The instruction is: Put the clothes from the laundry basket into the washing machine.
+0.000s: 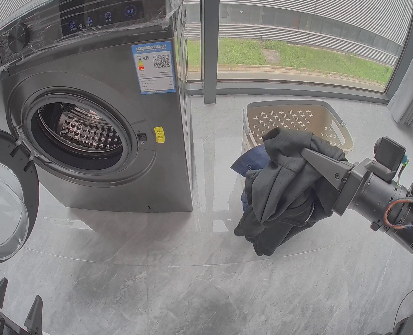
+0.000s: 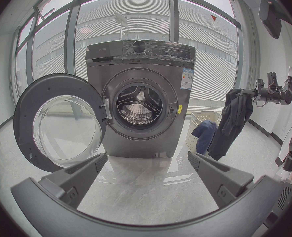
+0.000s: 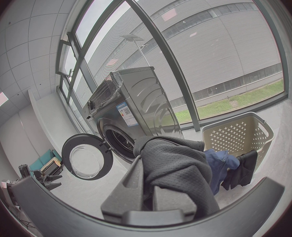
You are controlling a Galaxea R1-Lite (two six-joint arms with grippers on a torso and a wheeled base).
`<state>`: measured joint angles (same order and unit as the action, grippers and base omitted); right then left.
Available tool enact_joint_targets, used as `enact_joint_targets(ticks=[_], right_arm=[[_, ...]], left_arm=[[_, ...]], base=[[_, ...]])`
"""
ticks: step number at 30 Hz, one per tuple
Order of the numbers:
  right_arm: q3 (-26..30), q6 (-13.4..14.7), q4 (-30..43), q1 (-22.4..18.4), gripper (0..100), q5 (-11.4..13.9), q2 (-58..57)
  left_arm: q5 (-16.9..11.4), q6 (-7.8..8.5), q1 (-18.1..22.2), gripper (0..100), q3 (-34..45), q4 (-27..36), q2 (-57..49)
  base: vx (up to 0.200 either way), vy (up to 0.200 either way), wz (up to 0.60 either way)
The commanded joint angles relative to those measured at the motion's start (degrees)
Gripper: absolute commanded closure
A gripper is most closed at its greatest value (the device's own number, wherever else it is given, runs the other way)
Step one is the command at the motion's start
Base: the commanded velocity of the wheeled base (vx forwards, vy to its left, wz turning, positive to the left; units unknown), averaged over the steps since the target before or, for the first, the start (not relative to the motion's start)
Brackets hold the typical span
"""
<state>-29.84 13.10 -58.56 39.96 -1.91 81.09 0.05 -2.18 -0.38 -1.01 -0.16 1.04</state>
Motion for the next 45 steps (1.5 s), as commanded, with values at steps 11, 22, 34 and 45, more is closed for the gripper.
enact_joint_targets(ticks=[11, 22, 34, 45], right_arm=[[0.05, 0.08, -0.06, 0.03, 100, -0.02, 0.21], [0.14, 0.17, -0.06, -0.06, 100, -0.02, 0.29], [0.22, 0.34, -0.15, -0.32, 100, -0.11, 0.91], [0.22, 0.43, -0.15, -0.50, 100, -0.11, 1.17]], left_arm=[[0.04, -0.02, 0.03, 0, 1.01, -0.02, -1.04], [0.04, -0.02, 0.03, 0, 1.01, -0.02, -1.04], [0.04, -0.02, 0.03, 0, 1.01, -0.02, -1.04], [0.04, -0.02, 0.03, 0, 1.01, -0.02, -1.04]], base=[[0.000, 0.200, 0.00], [-0.036, 0.055, 0.00], [-0.117, 0.000, 0.00], [0.000, 0.127, 0.00]])
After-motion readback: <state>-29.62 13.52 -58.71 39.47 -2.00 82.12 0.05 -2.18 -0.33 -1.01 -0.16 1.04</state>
